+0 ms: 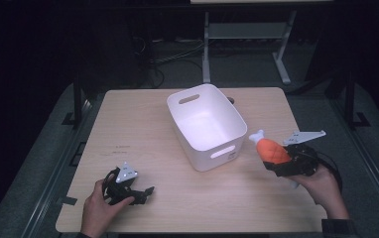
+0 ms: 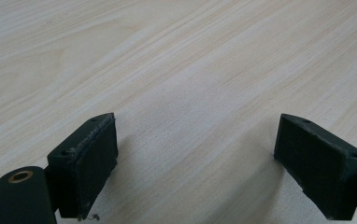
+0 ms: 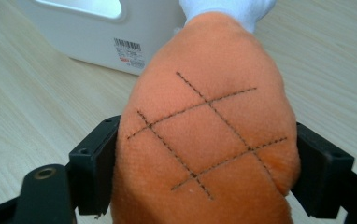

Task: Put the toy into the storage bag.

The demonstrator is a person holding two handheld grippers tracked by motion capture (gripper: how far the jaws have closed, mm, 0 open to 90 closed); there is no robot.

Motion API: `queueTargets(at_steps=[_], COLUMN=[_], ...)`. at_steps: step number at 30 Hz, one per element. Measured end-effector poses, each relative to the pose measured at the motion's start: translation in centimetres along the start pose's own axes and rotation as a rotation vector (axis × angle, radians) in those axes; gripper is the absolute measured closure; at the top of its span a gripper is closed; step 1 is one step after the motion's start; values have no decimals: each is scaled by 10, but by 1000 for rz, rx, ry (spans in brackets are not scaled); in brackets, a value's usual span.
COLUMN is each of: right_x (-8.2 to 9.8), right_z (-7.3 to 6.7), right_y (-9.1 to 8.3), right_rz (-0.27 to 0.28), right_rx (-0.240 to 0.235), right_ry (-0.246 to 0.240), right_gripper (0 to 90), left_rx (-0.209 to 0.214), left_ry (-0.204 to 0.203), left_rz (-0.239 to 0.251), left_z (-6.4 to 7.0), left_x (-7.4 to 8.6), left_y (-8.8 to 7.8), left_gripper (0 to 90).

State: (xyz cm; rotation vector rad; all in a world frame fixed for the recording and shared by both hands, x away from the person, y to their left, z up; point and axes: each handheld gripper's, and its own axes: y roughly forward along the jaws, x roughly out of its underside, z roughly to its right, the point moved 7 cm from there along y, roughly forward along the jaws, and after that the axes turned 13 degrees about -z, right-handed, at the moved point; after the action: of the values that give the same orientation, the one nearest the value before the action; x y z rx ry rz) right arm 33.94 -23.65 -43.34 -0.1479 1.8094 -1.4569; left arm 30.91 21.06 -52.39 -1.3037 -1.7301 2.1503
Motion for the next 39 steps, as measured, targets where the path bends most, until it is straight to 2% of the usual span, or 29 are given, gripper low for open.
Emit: queueTargets(at_steps=[14, 22, 39], right_x=[-18, -38, -76], right_z=[6, 5, 1], right_y=[-18, -29, -31], right_rz=[39, 55, 56], right_rx=[8, 2, -24], right_ry=[-6, -30, -67], right_gripper=[209, 209, 208], left_rx=[1, 0, 0], left_ry=[-2, -2, -2], left_rz=[1, 0, 0], left_z=[0, 0, 0], left_x=[0, 0, 0], left_y=[0, 0, 0], left_gripper=[126, 126, 126])
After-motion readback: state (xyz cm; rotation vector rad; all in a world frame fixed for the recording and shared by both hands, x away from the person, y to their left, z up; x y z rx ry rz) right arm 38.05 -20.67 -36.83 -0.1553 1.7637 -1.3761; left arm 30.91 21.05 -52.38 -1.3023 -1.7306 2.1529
